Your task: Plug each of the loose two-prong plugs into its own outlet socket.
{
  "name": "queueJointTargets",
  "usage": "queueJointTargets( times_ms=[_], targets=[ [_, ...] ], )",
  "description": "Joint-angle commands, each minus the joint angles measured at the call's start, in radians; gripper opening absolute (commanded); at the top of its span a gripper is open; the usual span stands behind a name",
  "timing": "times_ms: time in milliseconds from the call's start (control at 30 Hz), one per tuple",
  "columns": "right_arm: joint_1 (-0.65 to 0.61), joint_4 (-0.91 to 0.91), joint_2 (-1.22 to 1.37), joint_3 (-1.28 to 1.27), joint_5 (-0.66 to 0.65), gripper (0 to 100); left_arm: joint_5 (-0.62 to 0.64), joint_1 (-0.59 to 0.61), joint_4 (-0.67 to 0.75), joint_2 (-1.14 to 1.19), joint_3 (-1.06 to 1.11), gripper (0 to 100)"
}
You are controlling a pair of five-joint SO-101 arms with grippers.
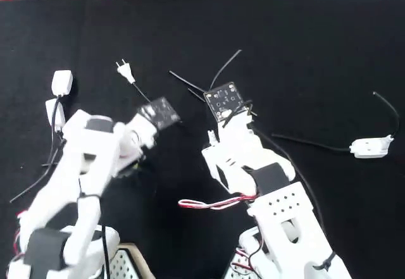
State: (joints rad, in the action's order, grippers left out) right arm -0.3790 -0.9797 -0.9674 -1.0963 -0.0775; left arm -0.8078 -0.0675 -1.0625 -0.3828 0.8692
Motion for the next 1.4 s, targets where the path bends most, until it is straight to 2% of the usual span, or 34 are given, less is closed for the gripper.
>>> queueJointTargets(
  times_ms=[0, 100, 167, 233, 400, 600, 800, 1000, 1133, 1300, 1367],
  targets=[
    [0.015, 0.015, 0.001, 0.019, 0.012, 2.1, -0.058, -0.027, 0.244, -0.078, 0.131, 3],
    [0.015, 0.015, 0.001, 0.019, 0.012, 2.1, -0.083, -0.013, 0.405, -0.060, 0.186, 3],
    [0.015, 0.015, 0.001, 0.019, 0.011, 2.1, -0.083, -0.002, 0.465, -0.041, 0.197, 3],
    [0.015, 0.015, 0.001, 0.019, 0.011, 2.1, -0.083, -0.001, 0.468, -0.021, 0.197, 5],
    [0.015, 0.015, 0.001, 0.019, 0.011, 2.1, -0.068, -0.005, 0.414, -0.023, 0.197, 25],
    [0.015, 0.015, 0.001, 0.018, 0.011, 2.1, 0.049, -0.008, 0.385, -0.183, 0.214, 25],
    [0.014, 0.015, 0.001, 0.018, 0.011, 2.1, 0.044, -0.041, 0.152, -0.431, 0.263, 25],
    [0.014, 0.015, 0.001, 0.018, 0.011, 2.1, -0.034, -0.128, 0.117, -0.537, 0.409, 25],
    [0.014, 0.015, 0.001, 0.016, 0.012, 2.1, -0.035, -0.101, 0.031, -0.568, 0.329, 23],
    [0.014, 0.015, 0.001, 0.016, 0.015, 2.1, -0.023, 0.053, 0.055, -0.680, 0.153, 16],
    [0.014, 0.015, 0.001, 0.016, 0.015, 2.1, -0.017, 0.097, 0.222, -0.689, 0.168, 15]
  ],
)
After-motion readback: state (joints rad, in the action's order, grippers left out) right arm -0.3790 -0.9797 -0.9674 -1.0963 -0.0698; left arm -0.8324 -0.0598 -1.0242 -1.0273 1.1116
